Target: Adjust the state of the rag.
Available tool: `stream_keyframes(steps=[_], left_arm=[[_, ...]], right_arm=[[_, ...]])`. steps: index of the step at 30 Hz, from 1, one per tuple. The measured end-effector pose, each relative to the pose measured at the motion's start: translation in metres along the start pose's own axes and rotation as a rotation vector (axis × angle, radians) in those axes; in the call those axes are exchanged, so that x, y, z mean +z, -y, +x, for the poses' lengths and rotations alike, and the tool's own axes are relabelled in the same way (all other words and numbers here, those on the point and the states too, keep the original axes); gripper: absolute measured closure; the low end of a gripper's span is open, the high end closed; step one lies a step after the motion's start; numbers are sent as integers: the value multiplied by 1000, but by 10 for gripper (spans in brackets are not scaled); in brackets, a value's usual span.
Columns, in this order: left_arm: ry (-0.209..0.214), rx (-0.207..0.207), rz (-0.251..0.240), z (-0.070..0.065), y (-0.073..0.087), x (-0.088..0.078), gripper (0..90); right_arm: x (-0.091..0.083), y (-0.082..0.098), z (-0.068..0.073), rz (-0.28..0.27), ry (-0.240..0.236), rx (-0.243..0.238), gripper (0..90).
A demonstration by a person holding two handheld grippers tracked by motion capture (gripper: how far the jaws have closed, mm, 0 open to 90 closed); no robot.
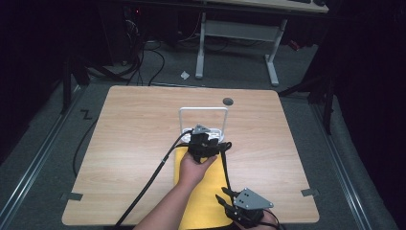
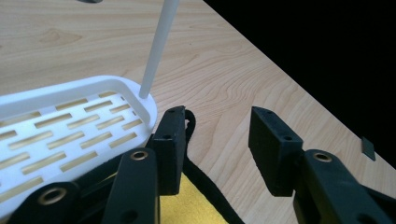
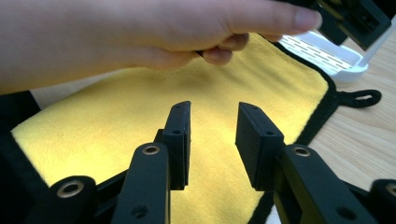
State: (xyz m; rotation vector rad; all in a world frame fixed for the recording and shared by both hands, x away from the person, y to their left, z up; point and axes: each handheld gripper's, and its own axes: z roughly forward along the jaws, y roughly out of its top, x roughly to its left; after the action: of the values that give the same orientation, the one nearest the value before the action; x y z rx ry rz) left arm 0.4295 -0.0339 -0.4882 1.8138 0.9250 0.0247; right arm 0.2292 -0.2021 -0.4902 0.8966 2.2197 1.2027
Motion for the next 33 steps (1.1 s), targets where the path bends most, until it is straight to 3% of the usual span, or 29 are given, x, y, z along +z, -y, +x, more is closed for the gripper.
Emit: stream_keyframes(steps=[6, 10, 15, 16, 18, 22, 26, 28, 31, 33], left_arm=[[-54, 17, -10, 17, 12, -45, 557], [-98, 13, 10, 30, 34, -83, 570], [-124, 31, 57, 32, 66, -117, 612], [-111, 46, 76, 31, 72, -120, 666], [-124, 96, 128, 27, 83, -121, 736], [-140, 112, 146, 31, 90, -113, 837], [-165, 139, 189, 38, 89, -102, 856], [-156, 139, 198, 39, 89, -100, 856], [-142, 143, 205, 38, 90, -101, 823], [-132, 151, 206, 34, 93, -102, 802]], right_arm=[[7, 3, -8, 26, 14, 3, 673], [15, 4, -14, 44, 24, 17, 682], [24, 5, -22, 70, 38, 41, 697], [25, 4, -24, 74, 41, 43, 706], [33, 2, -32, 83, 46, 66, 734], [50, -5, -51, 117, 56, 103, 886], [74, -12, -74, 158, 87, 142, 900], [88, -13, -83, 187, 104, 156, 900], [100, -10, -86, 237, 108, 146, 899], [98, -8, -85, 237, 107, 136, 895]])
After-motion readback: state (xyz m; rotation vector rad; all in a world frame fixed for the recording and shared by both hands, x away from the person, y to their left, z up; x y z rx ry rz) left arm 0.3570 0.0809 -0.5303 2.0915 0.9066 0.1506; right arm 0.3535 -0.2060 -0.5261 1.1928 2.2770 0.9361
